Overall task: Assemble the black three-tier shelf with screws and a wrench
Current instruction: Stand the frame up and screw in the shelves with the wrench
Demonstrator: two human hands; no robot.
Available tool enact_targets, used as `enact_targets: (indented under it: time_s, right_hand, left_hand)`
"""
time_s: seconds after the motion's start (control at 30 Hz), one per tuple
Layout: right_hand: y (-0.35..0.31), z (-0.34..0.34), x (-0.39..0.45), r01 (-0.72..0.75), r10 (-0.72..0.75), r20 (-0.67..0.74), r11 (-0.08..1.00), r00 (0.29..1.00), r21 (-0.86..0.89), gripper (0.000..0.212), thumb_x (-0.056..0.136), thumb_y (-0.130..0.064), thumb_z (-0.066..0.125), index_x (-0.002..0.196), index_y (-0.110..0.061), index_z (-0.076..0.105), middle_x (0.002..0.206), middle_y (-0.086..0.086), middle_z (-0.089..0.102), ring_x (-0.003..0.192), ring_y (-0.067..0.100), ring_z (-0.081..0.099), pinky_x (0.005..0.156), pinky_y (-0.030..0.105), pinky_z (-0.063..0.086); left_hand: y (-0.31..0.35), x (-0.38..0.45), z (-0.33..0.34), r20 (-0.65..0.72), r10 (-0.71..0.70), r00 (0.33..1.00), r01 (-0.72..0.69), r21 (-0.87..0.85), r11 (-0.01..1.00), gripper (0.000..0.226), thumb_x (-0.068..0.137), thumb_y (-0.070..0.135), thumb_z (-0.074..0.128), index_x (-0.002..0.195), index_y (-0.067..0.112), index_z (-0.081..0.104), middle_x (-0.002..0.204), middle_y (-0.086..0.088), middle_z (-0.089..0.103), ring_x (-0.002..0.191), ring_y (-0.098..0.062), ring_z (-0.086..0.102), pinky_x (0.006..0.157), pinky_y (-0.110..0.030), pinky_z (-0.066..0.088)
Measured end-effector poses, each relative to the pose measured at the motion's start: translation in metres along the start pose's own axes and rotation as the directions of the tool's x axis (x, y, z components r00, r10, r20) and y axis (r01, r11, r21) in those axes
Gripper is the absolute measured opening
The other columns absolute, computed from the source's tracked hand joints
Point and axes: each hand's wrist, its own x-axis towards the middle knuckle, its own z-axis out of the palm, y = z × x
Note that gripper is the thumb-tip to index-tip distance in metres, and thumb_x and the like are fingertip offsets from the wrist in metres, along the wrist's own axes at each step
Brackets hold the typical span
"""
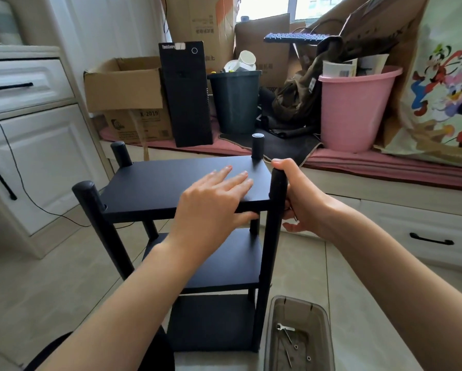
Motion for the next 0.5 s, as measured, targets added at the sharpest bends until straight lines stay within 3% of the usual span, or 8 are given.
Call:
enact_targets:
  time_s: [0.07, 0.13, 0.2, 0.27, 0.33, 0.4, 0.43, 0.5]
  right_hand:
    - [0.001, 0.000, 0.002, 0.023, -0.023, -0.017, 1.000, 1.000, 0.008, 0.058, 0.070, -0.081, 0.040, 0.052, -0.026, 0.039, 0.055, -0.006, 0.038, 0.047, 0.013, 0.035, 0.066, 0.033, 0.035]
    - [0.001, -0.001, 0.003, 0.042, -0.042, -0.035, 0.999, 0.999, 0.021, 0.059, 0.067, -0.082, 0.040, 0.047, -0.028, 0.039, 0.053, -0.006, 0.039, 0.045, 0.012, 0.034, 0.064, 0.032, 0.034]
    - [0.002, 0.000, 0.004, 0.053, -0.052, -0.057, 0.998, 0.997, 0.025, 0.059, 0.064, -0.084, 0.039, 0.047, -0.028, 0.043, 0.054, -0.006, 0.043, 0.052, 0.014, 0.038, 0.064, 0.033, 0.035]
    - [0.003, 0.003, 0.004, 0.070, -0.067, -0.104, 0.997, 0.992, 0.024, 0.060, 0.065, -0.085, 0.037, 0.050, -0.029, 0.049, 0.057, -0.007, 0.050, 0.064, 0.018, 0.045, 0.066, 0.035, 0.036]
    - [0.004, 0.006, 0.004, 0.092, -0.084, -0.151, 0.995, 0.985, 0.049, 0.060, 0.068, -0.085, 0.036, 0.051, -0.030, 0.054, 0.055, -0.009, 0.055, 0.074, 0.021, 0.051, 0.069, 0.036, 0.036]
    - [0.003, 0.010, 0.003, 0.109, -0.096, -0.158, 0.991, 0.983, 0.075, 0.060, 0.070, -0.084, 0.034, 0.049, -0.033, 0.056, 0.054, -0.010, 0.055, 0.077, 0.022, 0.053, 0.071, 0.036, 0.036]
    - [0.003, 0.012, 0.002, 0.119, -0.105, -0.158, 0.989, 0.982, 0.082, 0.060, 0.072, -0.084, 0.032, 0.048, -0.034, 0.055, 0.056, -0.010, 0.054, 0.077, 0.021, 0.053, 0.073, 0.036, 0.036]
    - [0.003, 0.014, 0.002, 0.148, -0.132, -0.162, 0.985, 0.978, 0.090, 0.060, 0.076, -0.082, 0.030, 0.048, -0.034, 0.051, 0.057, -0.008, 0.048, 0.071, 0.019, 0.045, 0.077, 0.037, 0.036]
  left_hand:
    - [-0.015, -0.007, -0.024, -0.010, -0.096, 0.995, 0.096, 0.012, 0.995, 0.057, 0.083, 0.055, 0.073, 0.122, 0.014, 0.073, 0.131, -0.009, 0.067, 0.129, -0.033, 0.058, 0.107, -0.049, 0.046]
    - [-0.036, -0.018, -0.047, -0.114, -0.216, 0.970, 0.219, 0.006, 0.976, 0.051, 0.093, 0.056, 0.059, 0.121, 0.016, 0.073, 0.134, -0.014, 0.064, 0.130, -0.036, 0.056, 0.107, -0.049, 0.043]
    - [-0.063, -0.031, -0.068, -0.232, -0.381, 0.895, 0.379, -0.058, 0.924, 0.043, 0.094, 0.044, 0.052, 0.121, 0.018, 0.073, 0.138, -0.016, 0.061, 0.131, -0.036, 0.055, 0.105, -0.048, 0.045]
    - [-0.094, -0.043, -0.079, -0.264, -0.575, 0.774, 0.538, -0.203, 0.818, 0.042, 0.093, 0.040, 0.052, 0.126, 0.020, 0.070, 0.136, -0.012, 0.063, 0.129, -0.030, 0.056, 0.105, -0.044, 0.044]
    - [-0.118, -0.051, -0.083, -0.060, -0.793, 0.607, 0.680, -0.477, 0.556, 0.047, 0.092, 0.045, 0.058, 0.133, 0.023, 0.062, 0.133, -0.005, 0.064, 0.120, -0.021, 0.058, 0.104, -0.036, 0.042]
    - [-0.129, -0.057, -0.083, 0.397, -0.793, 0.461, 0.776, -0.614, 0.144, 0.043, 0.090, 0.057, 0.063, 0.124, 0.029, 0.062, 0.125, -0.002, 0.064, 0.103, -0.021, 0.061, 0.095, -0.034, 0.042]
    - [-0.131, -0.060, -0.082, 0.589, -0.677, 0.441, 0.795, -0.607, -0.010, 0.039, 0.087, 0.065, 0.062, 0.110, 0.034, 0.065, 0.118, -0.001, 0.066, 0.097, -0.022, 0.065, 0.090, -0.035, 0.044]
    - [-0.135, -0.068, -0.076, 0.737, -0.460, 0.495, 0.783, -0.608, -0.132, 0.041, 0.080, 0.077, 0.057, 0.102, 0.045, 0.069, 0.118, 0.006, 0.072, 0.103, -0.024, 0.071, 0.089, -0.039, 0.046]
